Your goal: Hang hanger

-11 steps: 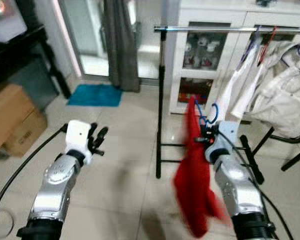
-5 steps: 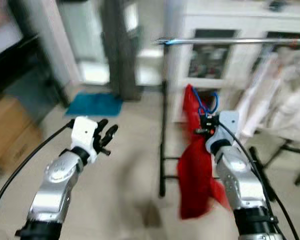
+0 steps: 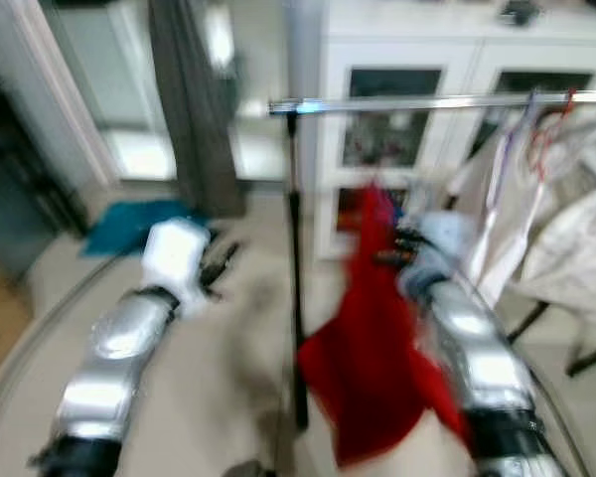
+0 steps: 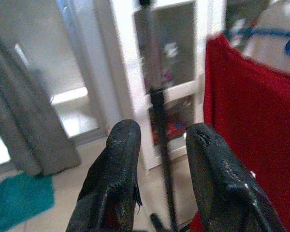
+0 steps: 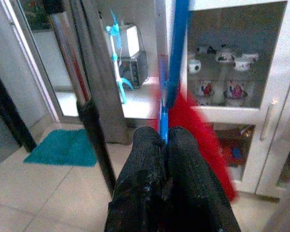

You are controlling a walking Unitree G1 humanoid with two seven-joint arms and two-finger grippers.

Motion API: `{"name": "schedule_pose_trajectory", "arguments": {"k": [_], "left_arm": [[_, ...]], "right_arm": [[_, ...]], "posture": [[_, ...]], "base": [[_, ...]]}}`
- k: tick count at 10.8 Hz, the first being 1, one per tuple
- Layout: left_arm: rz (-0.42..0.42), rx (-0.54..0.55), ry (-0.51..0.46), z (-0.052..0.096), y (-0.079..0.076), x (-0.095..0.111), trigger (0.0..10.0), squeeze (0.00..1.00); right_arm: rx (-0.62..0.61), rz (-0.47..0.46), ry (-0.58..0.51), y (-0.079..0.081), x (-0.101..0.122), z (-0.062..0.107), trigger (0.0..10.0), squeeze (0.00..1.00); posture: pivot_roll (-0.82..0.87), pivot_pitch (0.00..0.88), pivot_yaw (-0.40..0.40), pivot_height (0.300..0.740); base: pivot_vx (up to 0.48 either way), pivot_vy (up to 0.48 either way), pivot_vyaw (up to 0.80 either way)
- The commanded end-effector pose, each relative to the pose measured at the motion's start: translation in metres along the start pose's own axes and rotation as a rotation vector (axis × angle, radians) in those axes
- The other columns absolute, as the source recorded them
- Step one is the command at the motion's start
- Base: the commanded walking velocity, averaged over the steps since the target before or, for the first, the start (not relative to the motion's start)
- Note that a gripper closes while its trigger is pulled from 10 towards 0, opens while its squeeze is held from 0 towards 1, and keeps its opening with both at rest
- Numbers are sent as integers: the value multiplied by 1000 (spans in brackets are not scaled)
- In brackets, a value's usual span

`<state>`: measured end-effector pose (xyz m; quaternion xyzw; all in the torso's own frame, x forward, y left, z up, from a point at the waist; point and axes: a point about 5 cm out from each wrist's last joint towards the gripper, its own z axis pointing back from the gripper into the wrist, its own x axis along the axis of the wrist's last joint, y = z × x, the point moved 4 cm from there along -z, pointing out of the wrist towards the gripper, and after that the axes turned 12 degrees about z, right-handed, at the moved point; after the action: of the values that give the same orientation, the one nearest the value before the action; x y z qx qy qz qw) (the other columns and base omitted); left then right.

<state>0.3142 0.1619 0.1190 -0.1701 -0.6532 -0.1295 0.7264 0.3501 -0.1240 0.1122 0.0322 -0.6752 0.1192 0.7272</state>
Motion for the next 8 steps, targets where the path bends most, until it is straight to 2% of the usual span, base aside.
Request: {"name": "schedule_pose_trajectory", "arguments": {"k": [1,3,4,6,8], "left_arm": [[-12,-44,2,1,-10,2,10000,0],[-17,-60,11,3,-14,1,10000,0],[-31,-87,16,1,-19,2,10000,0],[-22,-151,14,-2,-28,10,10000,0],[-10,-283,11,3,-49,10,10000,0]], "right_arm": [[-45,20,-14,-8,8,-2,10000,0],[4,48,-23,2,11,-5,10000,0],[-21,7,-45,-1,16,-4,10000,0],[-130,31,-70,-18,26,-3,10000,0],[-209,-49,-142,-30,36,3,10000,0]], "posture": [[-26,0,26,740],[-18,0,30,740],[-15,0,33,740],[-12,0,27,740],[-15,0,38,740]], "base": [[446,0,0],[446,0,800],[431,0,0],[0,0,0],[0,0,0]]}}
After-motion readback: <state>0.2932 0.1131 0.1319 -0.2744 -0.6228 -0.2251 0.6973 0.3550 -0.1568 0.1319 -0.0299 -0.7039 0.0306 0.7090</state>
